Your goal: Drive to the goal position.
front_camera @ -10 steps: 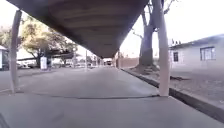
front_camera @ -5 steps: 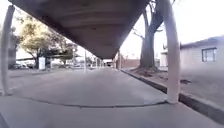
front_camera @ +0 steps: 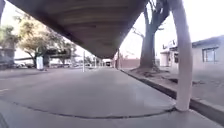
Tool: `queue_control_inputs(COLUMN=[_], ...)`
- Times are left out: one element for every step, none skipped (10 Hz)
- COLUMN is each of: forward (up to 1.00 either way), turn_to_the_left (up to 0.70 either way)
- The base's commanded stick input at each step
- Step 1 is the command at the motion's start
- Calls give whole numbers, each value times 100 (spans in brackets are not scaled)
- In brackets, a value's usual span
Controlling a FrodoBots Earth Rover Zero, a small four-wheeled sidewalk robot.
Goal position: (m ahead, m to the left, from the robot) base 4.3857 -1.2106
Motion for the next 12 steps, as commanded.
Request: queue_control_inputs(forward=[70,70,70,70,70,70,70,70,70,70,70,70], turn_to_the_left=[7,0,0,0,0,0,0,0,0,0,0,0])
